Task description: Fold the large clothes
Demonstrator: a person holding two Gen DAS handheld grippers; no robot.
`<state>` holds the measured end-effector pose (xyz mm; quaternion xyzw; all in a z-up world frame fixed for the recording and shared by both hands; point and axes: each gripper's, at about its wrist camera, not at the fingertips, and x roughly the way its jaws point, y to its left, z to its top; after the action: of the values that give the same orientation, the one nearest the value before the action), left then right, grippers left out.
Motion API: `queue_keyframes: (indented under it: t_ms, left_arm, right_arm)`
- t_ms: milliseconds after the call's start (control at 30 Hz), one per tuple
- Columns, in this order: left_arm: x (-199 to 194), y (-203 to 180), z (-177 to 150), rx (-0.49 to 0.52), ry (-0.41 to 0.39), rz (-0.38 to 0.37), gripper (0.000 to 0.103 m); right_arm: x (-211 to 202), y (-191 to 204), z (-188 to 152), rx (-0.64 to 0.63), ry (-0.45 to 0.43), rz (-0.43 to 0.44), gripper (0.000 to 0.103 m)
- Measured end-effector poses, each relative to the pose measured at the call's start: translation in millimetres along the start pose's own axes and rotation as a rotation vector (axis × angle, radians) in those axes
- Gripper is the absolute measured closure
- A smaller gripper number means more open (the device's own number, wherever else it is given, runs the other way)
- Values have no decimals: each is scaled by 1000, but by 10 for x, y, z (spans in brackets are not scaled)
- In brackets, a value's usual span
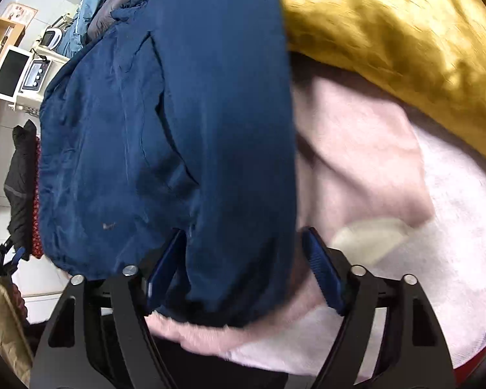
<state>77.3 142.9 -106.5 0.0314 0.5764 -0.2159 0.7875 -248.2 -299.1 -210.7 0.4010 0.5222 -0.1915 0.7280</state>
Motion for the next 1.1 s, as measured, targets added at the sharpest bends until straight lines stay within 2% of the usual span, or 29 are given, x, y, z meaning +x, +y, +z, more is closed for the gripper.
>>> queue_keyframes:
  t_ms: [33,67,133,200,233,300,400,533,567,633,700,733,767,800,833,900,933,967,1033,1100]
  left_arm:
    - [235,-67,15,18,45,13,8]
    - [430,-117,29,31,83,36,8]
    - [805,-197,45,10,162,45,12]
    - [920,-238,70,-42,200,10,51]
    - [906,-273,83,-48,202,6,55]
    - [808,-371,86,13,180,12,75]
    - [656,-486,-31,162,199,38,80]
    - [508,-492,-255,277,215,67,81]
    - [496,-480,-287,282,211,74,81]
    - [553,-430,-320,255,197,96,74]
    - [669,-408,-307,218,203,136,55]
    - [740,-387,-290,186,209,150,51]
    - [784,-363,-260,153,215,157,42]
    - [797,-350,-233,137,219,164,35]
    - [773,-318,-189,118,223,170,33]
    - [613,-248,-110,91,191,157,33]
    - [460,-207,-41,70,149,159,33]
    - [349,-182,11,57,117,164,29]
    - [97,-177,150,57,27,206,23]
    - [-77,-303,329,100,-60,217,17]
  right_arm:
    - [-15,47,4,-6,8,18,54]
    - [-15,72,-9,-3,14,24,67]
    - [-114,120,-29,-9,7,39,80]
    - [-302,210,-73,-32,-10,42,84]
    - [-382,240,-89,-34,-16,54,87]
    - [-646,353,-178,-93,-18,34,88]
    - [-804,488,-316,-174,27,-34,90]
    - [-733,364,-582,-134,102,-58,90]
    - [-675,311,-615,-106,118,-49,90]
    - [-529,166,-688,-25,119,-37,87]
    - [-407,86,-638,30,122,-60,78]
    - [-315,39,-611,67,138,-89,66]
    - [-290,25,-596,87,150,-104,61]
    - [-276,26,-565,102,161,-115,59]
    - [-318,66,-533,88,157,-126,58]
    - [-462,197,-444,26,117,-173,58]
    - [-599,278,-389,-19,81,-219,55]
    - [-711,340,-343,-50,49,-260,48]
    - [-1020,489,-168,-112,-55,-350,44]
    - [-1234,659,1,-175,-145,-363,40]
